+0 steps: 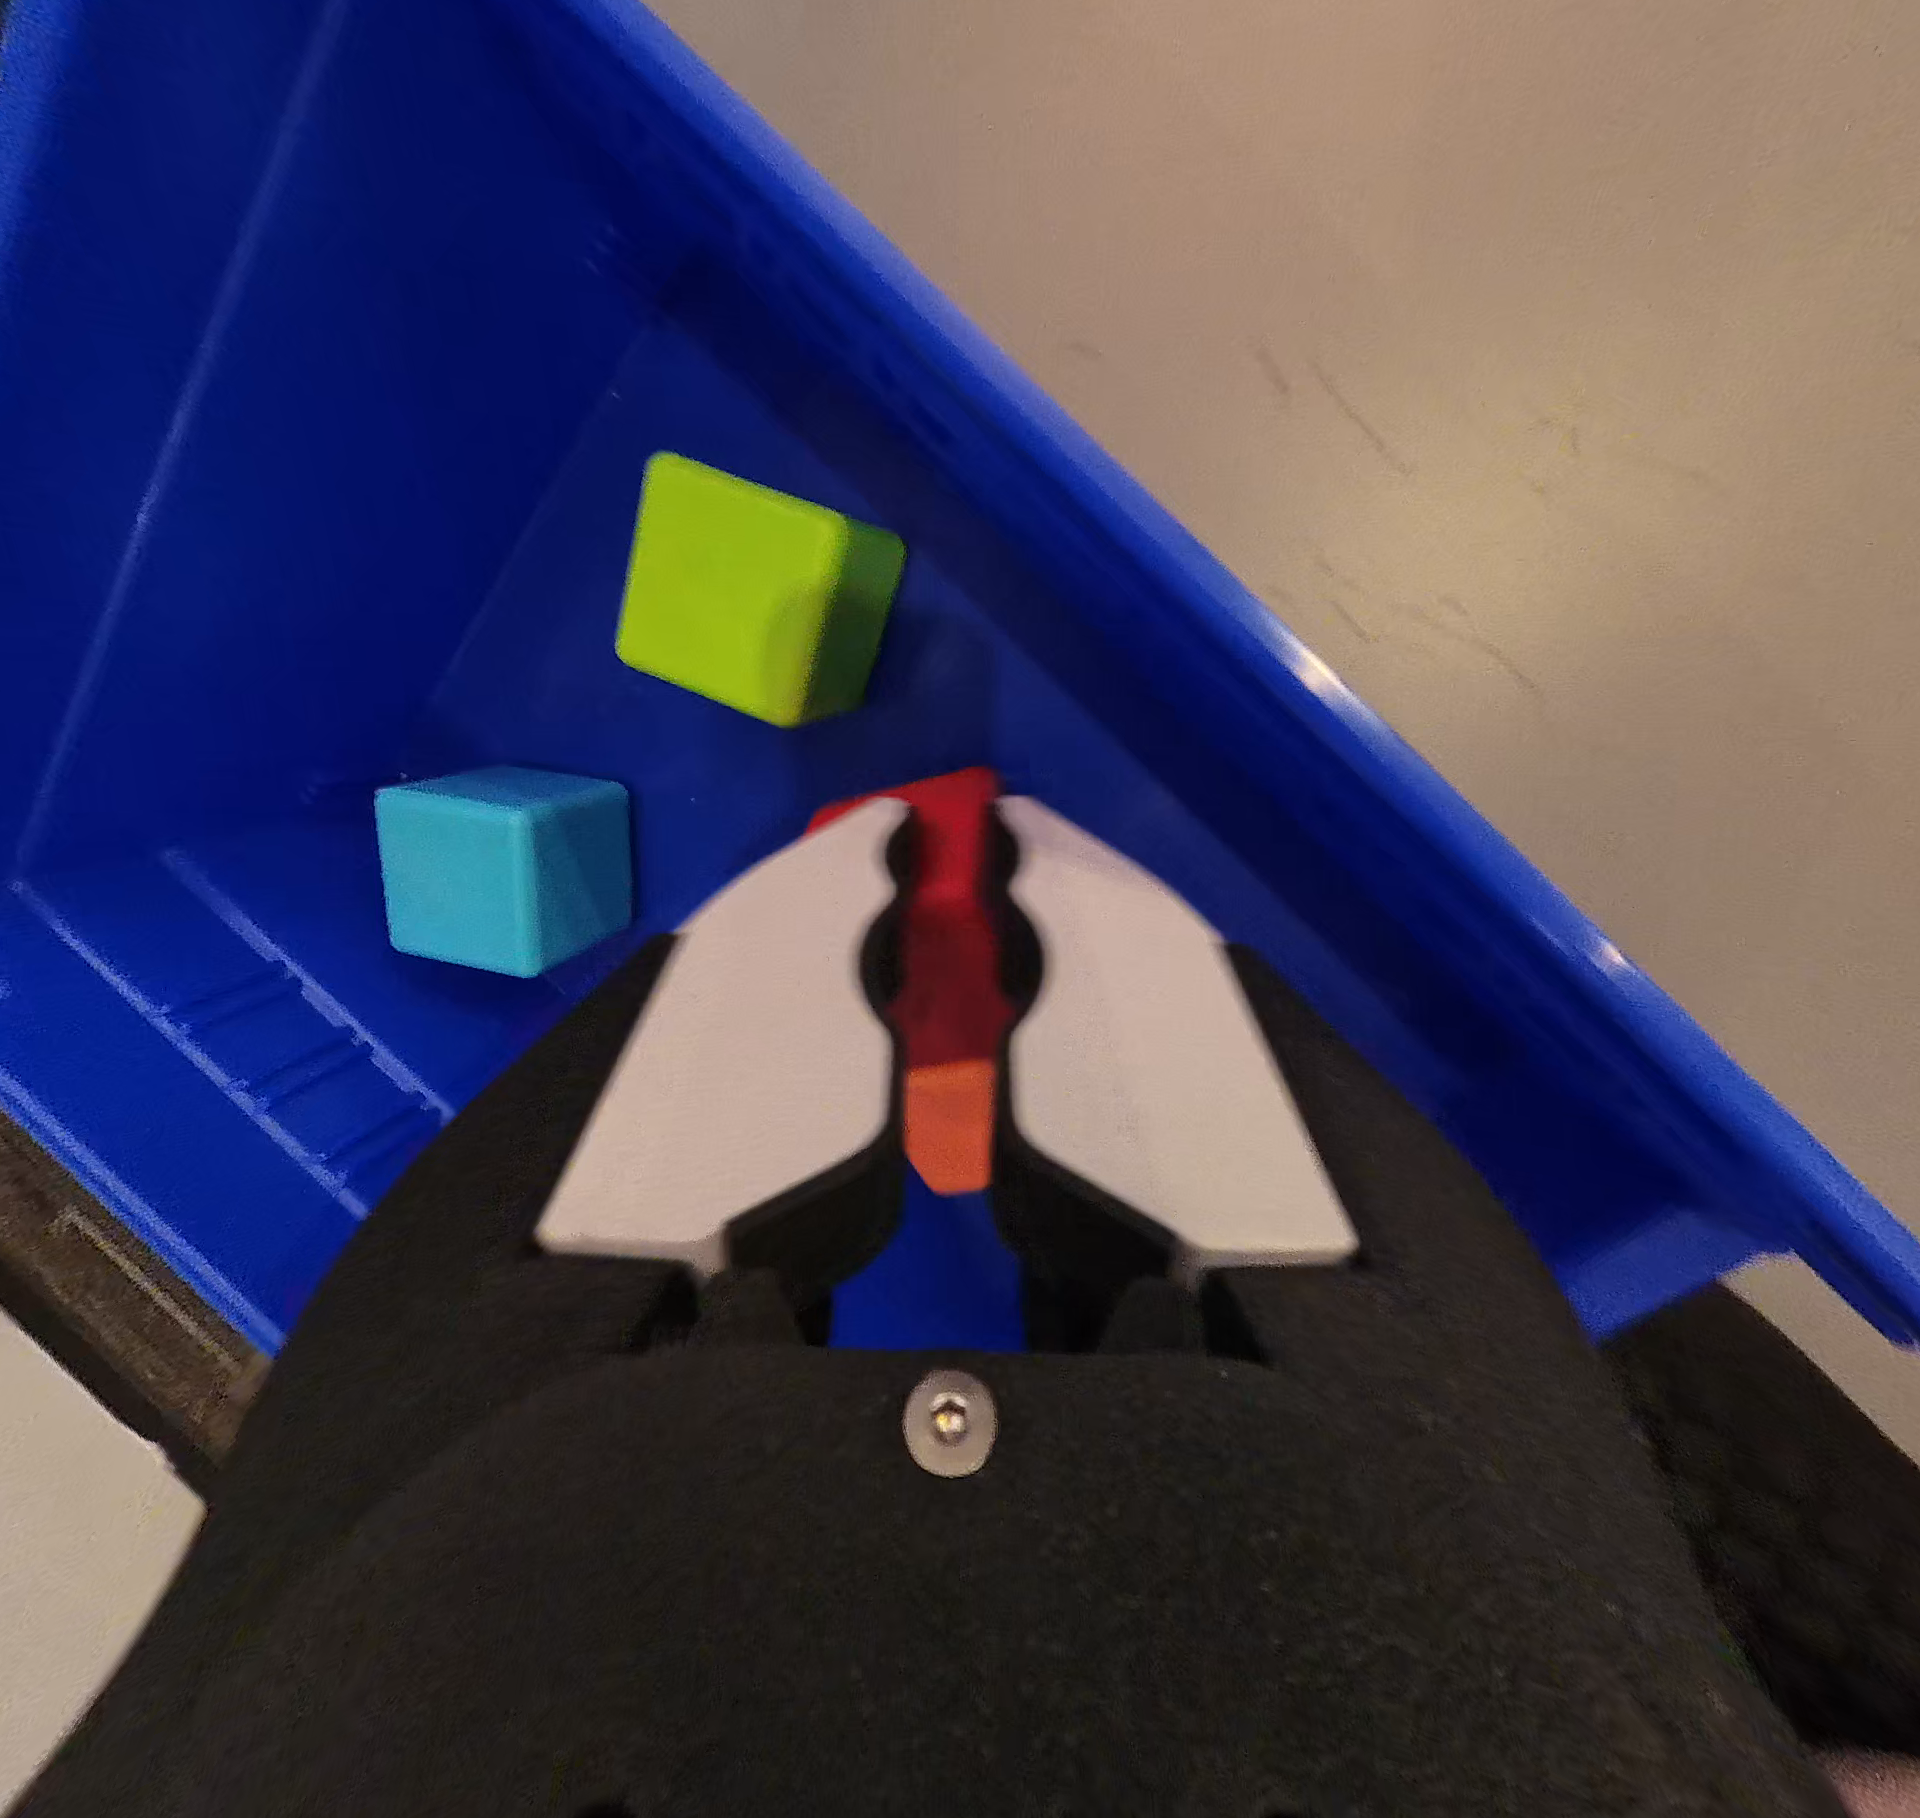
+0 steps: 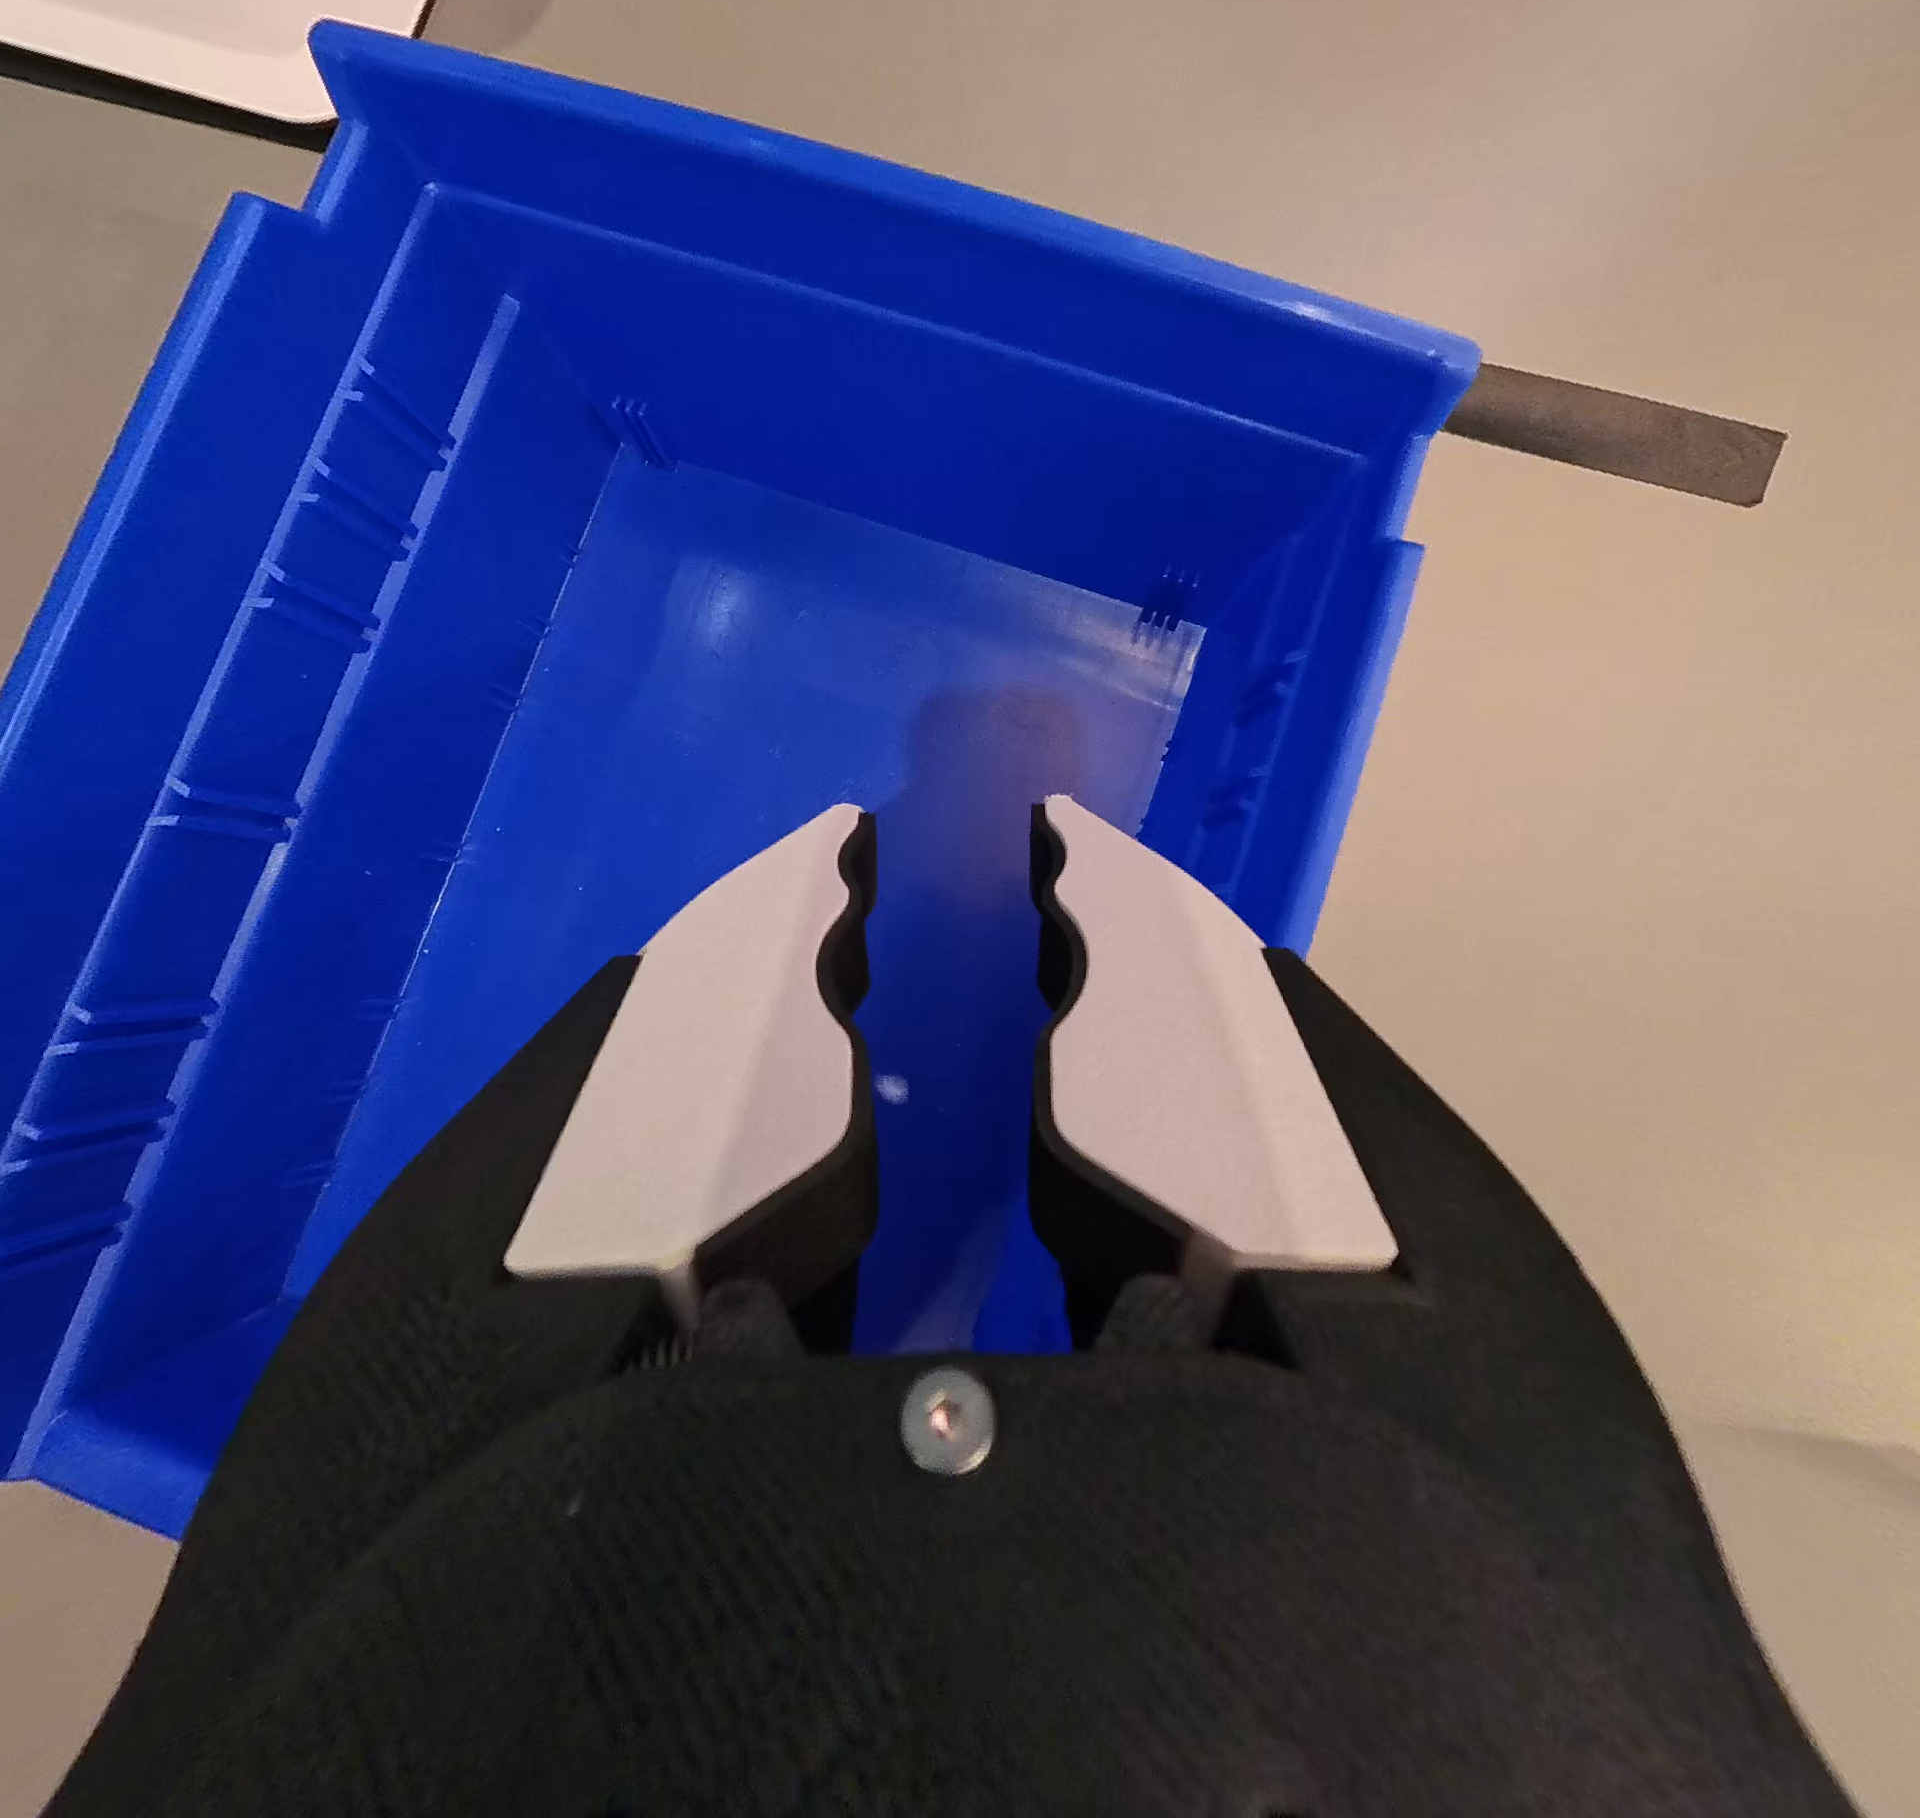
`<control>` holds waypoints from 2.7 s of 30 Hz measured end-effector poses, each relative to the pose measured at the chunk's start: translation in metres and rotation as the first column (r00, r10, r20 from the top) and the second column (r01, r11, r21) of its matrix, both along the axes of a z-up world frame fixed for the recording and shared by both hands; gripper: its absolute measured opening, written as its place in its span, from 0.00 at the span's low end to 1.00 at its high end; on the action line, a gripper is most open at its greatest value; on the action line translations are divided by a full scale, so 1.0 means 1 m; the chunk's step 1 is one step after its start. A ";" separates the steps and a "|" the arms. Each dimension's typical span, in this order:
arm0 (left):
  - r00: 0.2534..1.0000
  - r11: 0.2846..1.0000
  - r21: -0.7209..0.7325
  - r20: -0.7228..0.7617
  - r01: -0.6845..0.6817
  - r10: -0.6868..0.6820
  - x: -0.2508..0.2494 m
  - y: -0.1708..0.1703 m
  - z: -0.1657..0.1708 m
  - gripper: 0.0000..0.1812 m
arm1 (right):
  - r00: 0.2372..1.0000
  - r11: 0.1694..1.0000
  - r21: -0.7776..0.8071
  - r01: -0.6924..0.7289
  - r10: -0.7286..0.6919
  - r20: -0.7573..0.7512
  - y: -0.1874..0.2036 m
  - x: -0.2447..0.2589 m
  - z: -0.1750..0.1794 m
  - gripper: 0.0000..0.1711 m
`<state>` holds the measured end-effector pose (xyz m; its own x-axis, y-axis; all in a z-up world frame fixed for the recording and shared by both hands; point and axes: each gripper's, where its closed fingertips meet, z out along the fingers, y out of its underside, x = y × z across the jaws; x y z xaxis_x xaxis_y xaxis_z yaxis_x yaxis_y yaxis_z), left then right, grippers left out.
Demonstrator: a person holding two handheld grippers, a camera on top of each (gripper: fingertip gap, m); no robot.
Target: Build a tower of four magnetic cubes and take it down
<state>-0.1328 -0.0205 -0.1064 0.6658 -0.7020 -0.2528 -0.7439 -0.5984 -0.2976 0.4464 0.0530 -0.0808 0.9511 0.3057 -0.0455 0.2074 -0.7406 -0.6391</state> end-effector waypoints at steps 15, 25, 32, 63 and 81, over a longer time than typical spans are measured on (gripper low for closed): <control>0.921 0.899 -0.221 0.009 -0.379 0.390 -0.050 -0.053 0.004 0.46 | 1.000 1.000 0.001 -0.005 0.005 -0.006 -0.001 0.001 0.002 0.18; 0.872 0.830 -0.294 -0.026 -0.474 0.489 -0.043 -0.055 -0.051 0.41 | 0.999 1.000 0.017 -0.004 0.004 -0.038 0.000 0.002 0.006 0.18; 0.873 0.856 -0.250 0.068 -0.453 0.482 -0.043 -0.043 -0.049 0.31 | 0.999 1.000 -0.006 -0.020 0.019 -0.033 -0.001 -0.003 0.001 0.18; 0.979 0.968 -0.168 -0.114 -0.187 0.169 -0.073 -0.062 -0.016 0.26 | 0.991 0.990 -0.020 -0.137 0.137 -0.003 0.001 -0.050 0.002 0.18; 0.948 0.946 -0.312 -0.319 -0.094 -0.011 -0.102 -0.068 -0.042 0.29 | 0.989 0.989 -0.024 -0.144 0.143 -0.024 0.001 -0.047 0.004 0.18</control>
<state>-0.2344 -0.0881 -0.1486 0.6197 -0.7534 -0.2199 -0.7396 -0.6544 0.1575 0.3995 0.0541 -0.0773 0.8960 0.4374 -0.0758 0.2988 -0.7205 -0.6258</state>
